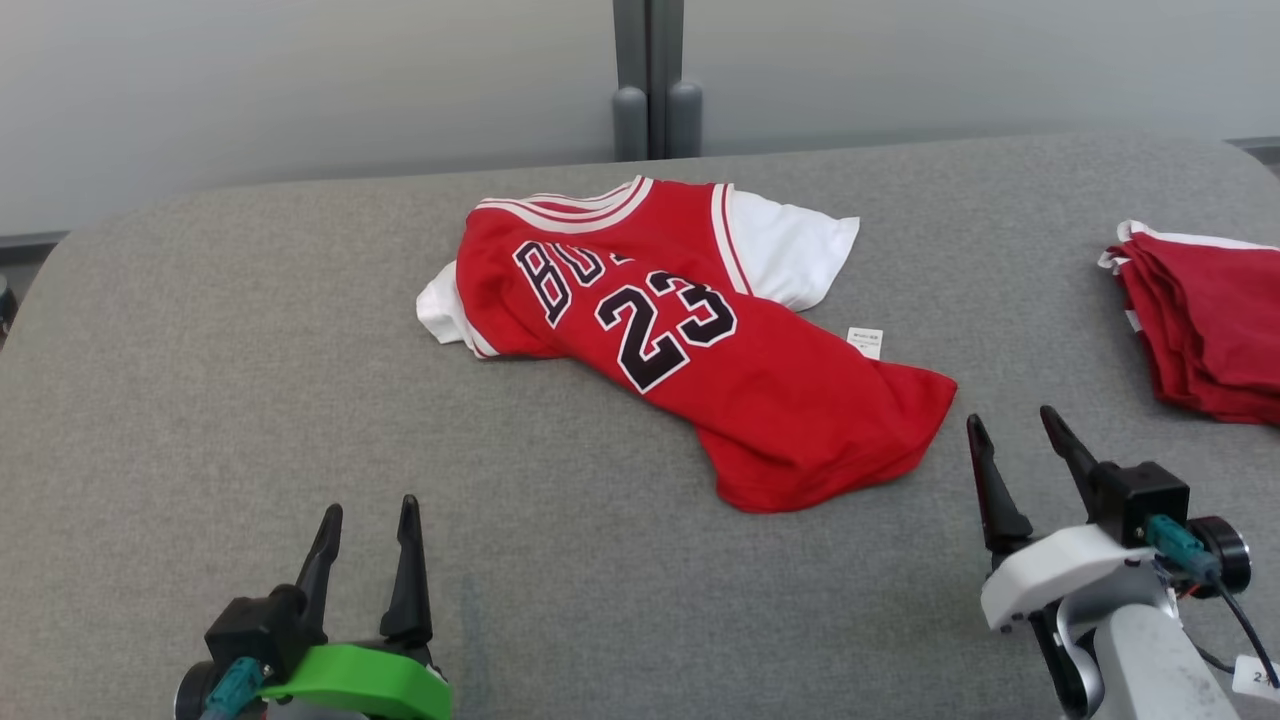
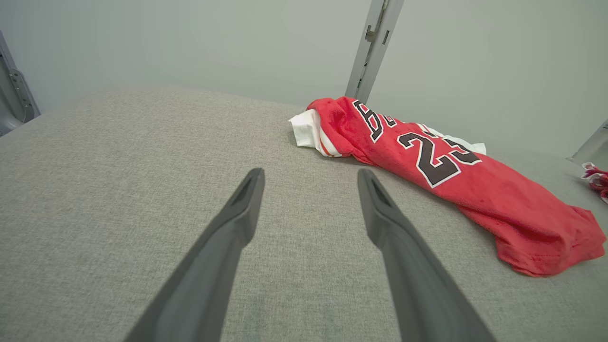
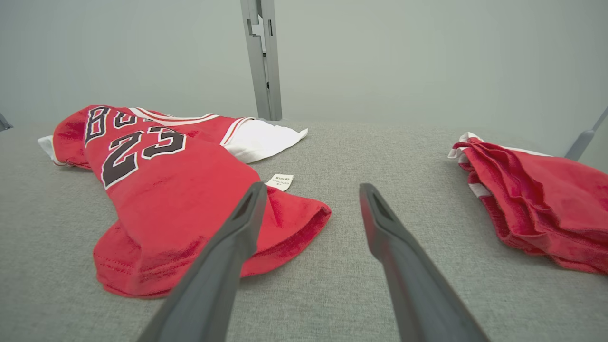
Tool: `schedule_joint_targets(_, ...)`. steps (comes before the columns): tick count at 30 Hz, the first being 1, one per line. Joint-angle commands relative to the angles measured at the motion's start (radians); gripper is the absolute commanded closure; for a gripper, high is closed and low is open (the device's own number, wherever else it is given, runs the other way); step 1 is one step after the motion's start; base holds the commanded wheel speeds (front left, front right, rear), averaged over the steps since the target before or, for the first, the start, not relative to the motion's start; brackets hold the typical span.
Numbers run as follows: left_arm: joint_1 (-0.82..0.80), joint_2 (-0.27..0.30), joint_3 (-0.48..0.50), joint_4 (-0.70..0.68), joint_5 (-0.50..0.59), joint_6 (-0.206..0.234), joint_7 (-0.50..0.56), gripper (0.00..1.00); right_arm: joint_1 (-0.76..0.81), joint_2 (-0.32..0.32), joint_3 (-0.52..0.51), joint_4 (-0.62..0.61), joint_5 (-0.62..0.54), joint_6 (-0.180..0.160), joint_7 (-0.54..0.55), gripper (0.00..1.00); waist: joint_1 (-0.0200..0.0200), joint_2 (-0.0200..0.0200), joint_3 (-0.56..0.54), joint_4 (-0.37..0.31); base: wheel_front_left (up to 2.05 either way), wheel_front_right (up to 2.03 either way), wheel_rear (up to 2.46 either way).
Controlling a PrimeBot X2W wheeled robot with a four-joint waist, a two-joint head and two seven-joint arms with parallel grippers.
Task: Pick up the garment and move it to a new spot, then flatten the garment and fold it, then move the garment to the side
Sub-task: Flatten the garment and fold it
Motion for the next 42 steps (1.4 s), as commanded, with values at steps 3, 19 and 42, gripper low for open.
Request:
schedule_joint_targets(3, -0.039, 0.002, -0.008, -0.011, -0.02, 0.01, -0.003, 0.0, -0.08, -0.003, -0.046, 0.077, -0.059, -0.001, -0.004, 0.0, 0.0, -0.0001, 0.064, 0.044, 0.0, 0.0, 0.0)
schedule_joint_targets(19, -0.091, 0.002, -0.02, -0.014, -0.03, 0.02, -0.003, 0.0, -0.333, -0.004, -0.209, 0.469, -0.273, -0.001, -0.004, 0.0, 0.0, -0.0001, 0.176, 0.133, 0.0, 0.0, 0.0)
schedule_joint_targets(42, -0.005, 0.002, 0.003, 0.008, -0.005, 0.021, -0.003, 0.0, -0.238, -0.004, 0.159, -0.063, -0.271, -0.001, -0.002, 1.0, 0.0, -0.0001, -0.02, 0.02, 0.0, 0.0, 0.0)
